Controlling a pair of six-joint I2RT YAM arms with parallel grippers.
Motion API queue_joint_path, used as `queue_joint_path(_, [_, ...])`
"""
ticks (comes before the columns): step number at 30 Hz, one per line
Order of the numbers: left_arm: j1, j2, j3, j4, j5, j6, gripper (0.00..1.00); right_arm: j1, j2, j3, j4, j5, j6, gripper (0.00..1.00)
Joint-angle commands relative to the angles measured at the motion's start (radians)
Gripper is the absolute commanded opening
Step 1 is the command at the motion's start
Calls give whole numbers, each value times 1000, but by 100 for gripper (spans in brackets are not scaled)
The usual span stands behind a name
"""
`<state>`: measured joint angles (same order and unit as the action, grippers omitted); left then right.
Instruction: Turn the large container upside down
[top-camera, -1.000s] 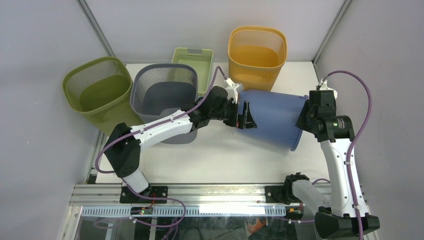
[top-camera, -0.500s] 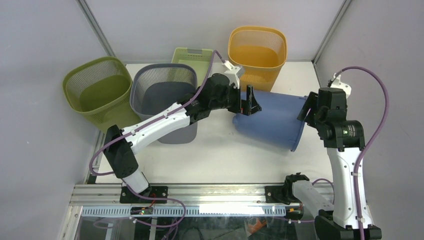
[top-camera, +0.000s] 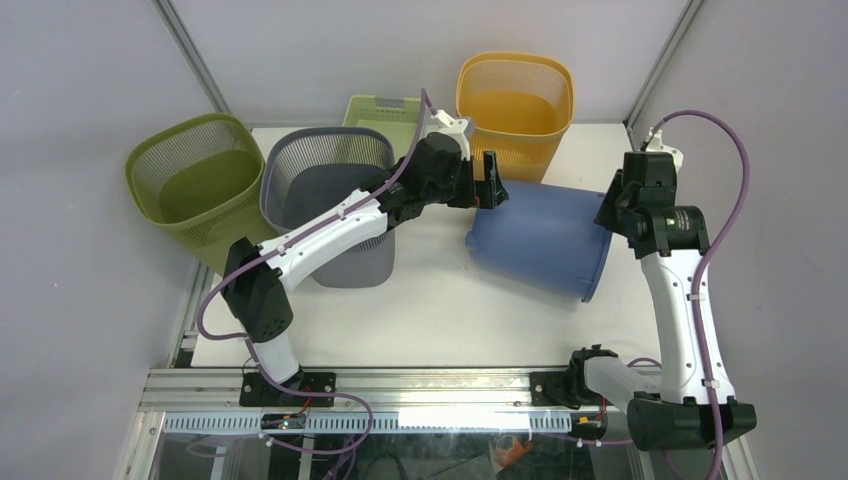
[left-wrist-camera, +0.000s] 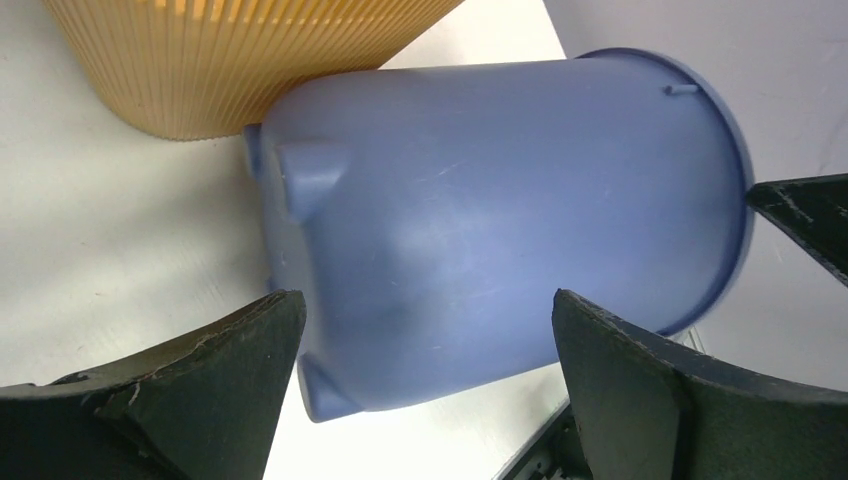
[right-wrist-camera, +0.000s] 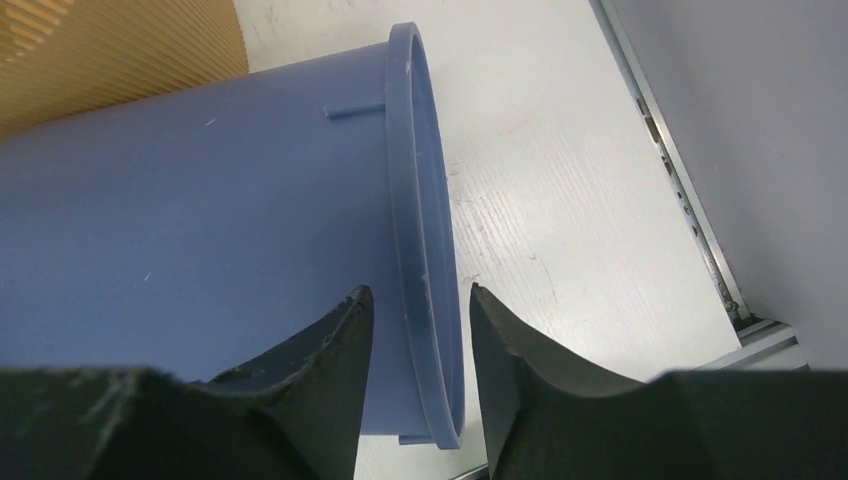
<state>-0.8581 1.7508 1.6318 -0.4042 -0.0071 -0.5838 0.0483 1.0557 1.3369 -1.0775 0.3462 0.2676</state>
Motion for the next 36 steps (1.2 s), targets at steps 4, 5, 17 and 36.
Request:
queue_joint_path(4, [53, 31, 37, 11, 57, -21, 99, -64, -3, -31, 89, -35, -45, 41])
queue_joint_path(5, [56, 36, 39, 12, 67, -22, 99, -75, -5, -43, 95, -49, -45, 40])
queue_joint_path(17, [62, 82, 16, 75, 182, -43, 99, -141, -33, -117, 122, -158, -40, 16])
queue_joint_path(36, [147, 134, -146, 411, 284, -337, 99, -147, -77, -182, 138, -217, -54, 1])
